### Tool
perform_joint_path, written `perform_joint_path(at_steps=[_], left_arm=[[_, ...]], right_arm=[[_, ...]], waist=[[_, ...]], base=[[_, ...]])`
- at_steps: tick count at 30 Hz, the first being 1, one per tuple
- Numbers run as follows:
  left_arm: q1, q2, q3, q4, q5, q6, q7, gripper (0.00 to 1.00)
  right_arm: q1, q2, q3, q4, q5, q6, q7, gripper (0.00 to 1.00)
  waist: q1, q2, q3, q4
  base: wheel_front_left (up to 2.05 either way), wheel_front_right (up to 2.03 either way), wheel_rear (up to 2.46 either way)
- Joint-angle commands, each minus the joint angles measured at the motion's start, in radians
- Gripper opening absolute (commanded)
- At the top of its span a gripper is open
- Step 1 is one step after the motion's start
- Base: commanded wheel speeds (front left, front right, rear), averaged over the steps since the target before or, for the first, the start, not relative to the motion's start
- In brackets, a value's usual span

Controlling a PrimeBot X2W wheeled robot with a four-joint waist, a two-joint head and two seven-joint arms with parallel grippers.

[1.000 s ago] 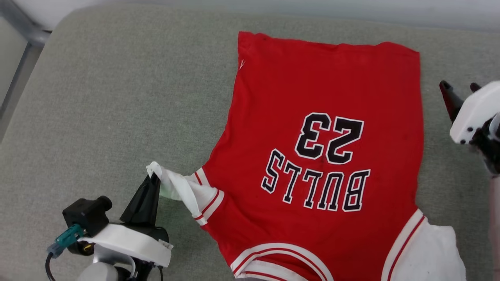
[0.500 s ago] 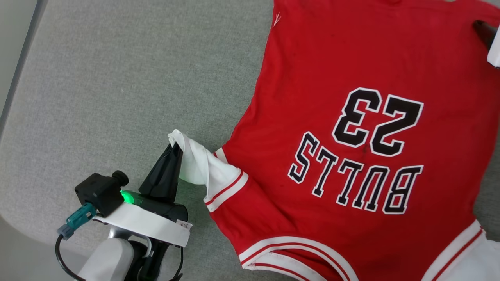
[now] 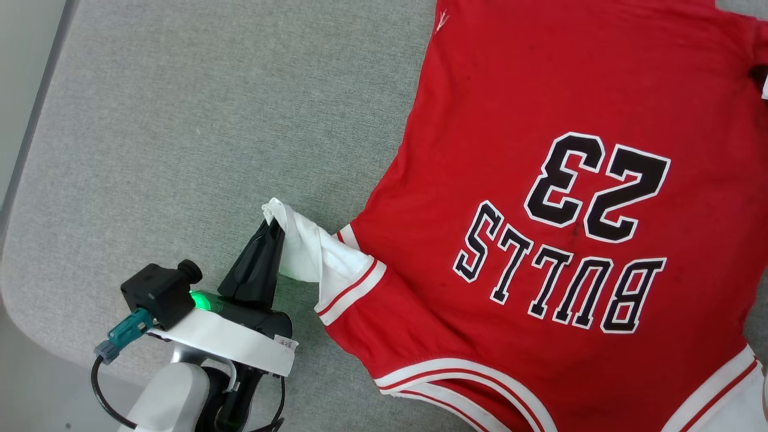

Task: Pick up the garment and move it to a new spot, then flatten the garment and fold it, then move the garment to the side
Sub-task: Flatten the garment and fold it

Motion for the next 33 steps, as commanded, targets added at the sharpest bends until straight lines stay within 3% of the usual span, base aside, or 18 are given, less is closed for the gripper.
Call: perform_joint_path(at_steps=[1,12,19,20,27,33], left_arm=[[-0.008,-0.005,0.002,0.007,0.003,-0.005,-0.007,0.0],[0.052,0.012,0.02,0.048,0.004,0.024,0.003,0.0],[0.105,0.031,0.034,0.074,-0.018,0.059,0.034,0.0],[0.13,0.041,0.045,0.081,-0.028,0.075,0.045,0.0],[0.194,0.066,0.063,0.085,-0.043,0.113,0.072,0.0],[0.247,0.08,0.063,0.086,-0.051,0.133,0.097,0.0]], right_arm=[[0.076,0.018,-0.002,0.029,-0.023,-0.001,0.014,0.0],[0.133,-0.098,0.083,-0.153,0.027,-0.001,0.029,0.0],[0.342,-0.177,0.114,-0.359,0.149,-0.001,0.057,0.0],[0.471,-0.185,0.09,-0.458,0.193,-0.001,0.063,0.0],[0.796,-0.104,-0.004,-0.678,0.246,-0.001,0.044,0.0],[1.059,0.024,-0.1,-0.794,0.268,-0.001,-0.009,0.0]], waist=[[0.0,0.0,-0.013,0.003],[0.0,0.0,-0.144,-0.039],[0.0,0.0,-0.239,-0.092],[0.0,0.0,-0.281,-0.119],[0.0,0.0,-0.359,-0.184],[0.0,0.0,-0.419,-0.231]], base=[[0.0,0.0,0.0],[0.0,0.0,0.0],[0.0,0.0,0.0],[0.0,0.0,0.0],[0.0,0.0,0.0],[0.0,0.0,0.0]])
